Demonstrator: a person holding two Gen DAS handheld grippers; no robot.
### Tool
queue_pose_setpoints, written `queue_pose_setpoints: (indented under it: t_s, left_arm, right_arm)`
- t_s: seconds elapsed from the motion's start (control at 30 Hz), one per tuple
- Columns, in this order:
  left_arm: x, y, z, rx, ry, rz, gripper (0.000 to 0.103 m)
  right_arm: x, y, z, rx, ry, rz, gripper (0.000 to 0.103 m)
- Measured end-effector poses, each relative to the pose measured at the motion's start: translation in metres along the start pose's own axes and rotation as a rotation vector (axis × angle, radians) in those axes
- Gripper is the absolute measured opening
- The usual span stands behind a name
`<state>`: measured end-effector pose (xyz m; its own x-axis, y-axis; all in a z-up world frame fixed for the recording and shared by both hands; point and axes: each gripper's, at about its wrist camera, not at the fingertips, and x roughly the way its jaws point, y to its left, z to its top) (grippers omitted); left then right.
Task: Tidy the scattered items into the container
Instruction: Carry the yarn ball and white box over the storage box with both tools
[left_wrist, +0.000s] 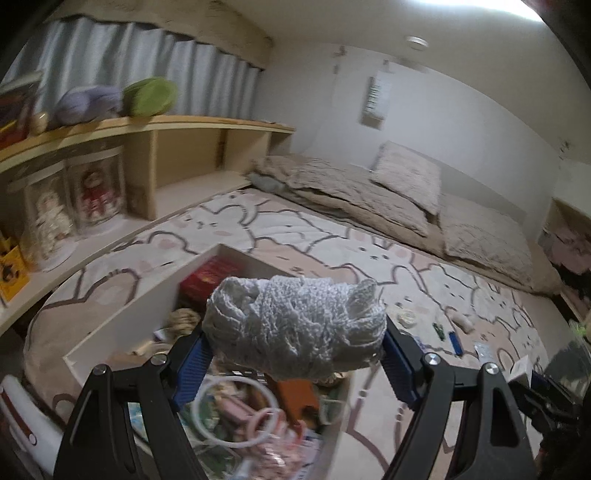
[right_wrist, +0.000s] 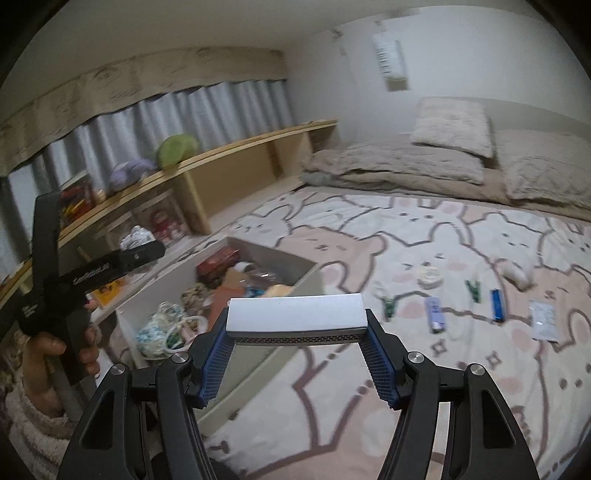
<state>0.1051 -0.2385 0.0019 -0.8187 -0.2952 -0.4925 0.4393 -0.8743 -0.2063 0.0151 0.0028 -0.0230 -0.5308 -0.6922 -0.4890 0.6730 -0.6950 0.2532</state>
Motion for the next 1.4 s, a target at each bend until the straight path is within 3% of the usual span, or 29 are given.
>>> queue_pose_setpoints:
  t_s: [0.4, 0.7, 0.83, 1.1, 1.3, 1.33, 1.4]
  left_arm:
    - [0.004, 0.061, 0.003, -0.049, 0.010, 0.084, 0.082]
    - [0.019, 0.087, -0.007, -0.084, 0.055, 0.096, 0.082]
    - [0.023, 0.090, -0.009, -0.079, 0.067, 0.093, 0.081]
    - [0.028, 0.086, -0.013, -0.057, 0.078, 0.086, 0.081]
    - [0.034, 0.082, -0.017, -0.056, 0.102, 0.067, 0.081]
    - [0.035, 0.082, -0.017, -0.057, 0.104, 0.066, 0.081]
    - [0.036, 0.082, -0.017, -0.061, 0.107, 0.066, 0.081]
  right_arm:
    - [0.065, 0.076, -0.004, -0.157, 0.140, 0.115, 0.067]
    - [0.102, 0.114, -0.022, -0.190, 0.257, 0.188, 0.067]
    - [0.113, 0.131, -0.028, -0.262, 0.311, 0.193, 0.067]
    - [0.125, 0.137, -0.039, -0.423, 0.447, 0.200, 0.067]
    - [0.119, 0.127, -0.036, -0.389, 0.451, 0.207, 0.067]
    - [0.119, 0.125, -0.035, -0.374, 0.449, 0.212, 0.069]
    - [0.116, 0.121, -0.034, -0.369, 0.433, 0.208, 0.089]
